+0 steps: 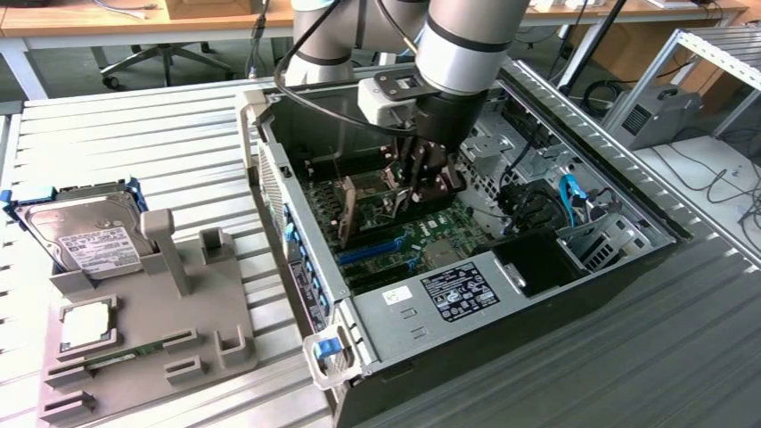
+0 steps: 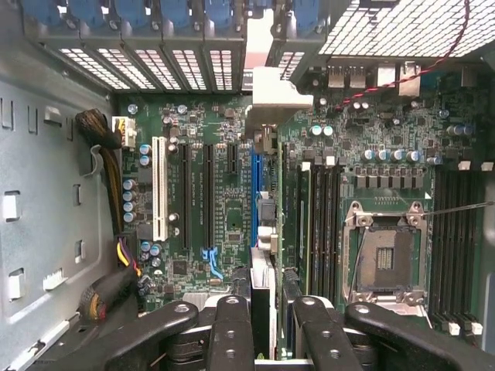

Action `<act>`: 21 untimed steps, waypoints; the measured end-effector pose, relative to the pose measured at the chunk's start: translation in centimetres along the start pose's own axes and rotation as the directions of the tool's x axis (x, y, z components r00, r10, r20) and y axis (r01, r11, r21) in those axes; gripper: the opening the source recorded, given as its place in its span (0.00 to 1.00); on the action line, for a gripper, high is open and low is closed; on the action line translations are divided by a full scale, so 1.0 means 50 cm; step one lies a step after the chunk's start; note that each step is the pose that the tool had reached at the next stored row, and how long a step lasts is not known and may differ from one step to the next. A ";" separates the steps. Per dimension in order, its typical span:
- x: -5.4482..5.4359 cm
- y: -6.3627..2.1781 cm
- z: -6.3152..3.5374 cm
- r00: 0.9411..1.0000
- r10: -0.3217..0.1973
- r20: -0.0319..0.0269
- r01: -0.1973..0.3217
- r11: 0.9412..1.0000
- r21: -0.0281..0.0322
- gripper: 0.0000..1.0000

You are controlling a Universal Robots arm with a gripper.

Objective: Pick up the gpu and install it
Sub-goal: 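Insert the gpu into the slot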

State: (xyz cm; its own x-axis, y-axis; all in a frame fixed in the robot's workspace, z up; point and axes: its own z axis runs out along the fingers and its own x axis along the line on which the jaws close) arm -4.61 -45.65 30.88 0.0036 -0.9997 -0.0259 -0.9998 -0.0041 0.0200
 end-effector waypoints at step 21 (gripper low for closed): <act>0.000 0.025 0.001 1.000 0.000 0.000 0.000 1.000 0.000 0.26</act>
State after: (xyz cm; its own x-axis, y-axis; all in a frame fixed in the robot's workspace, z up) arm -5.87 -45.65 30.88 0.0035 -0.9997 -0.0259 -0.9998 -0.0040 0.0200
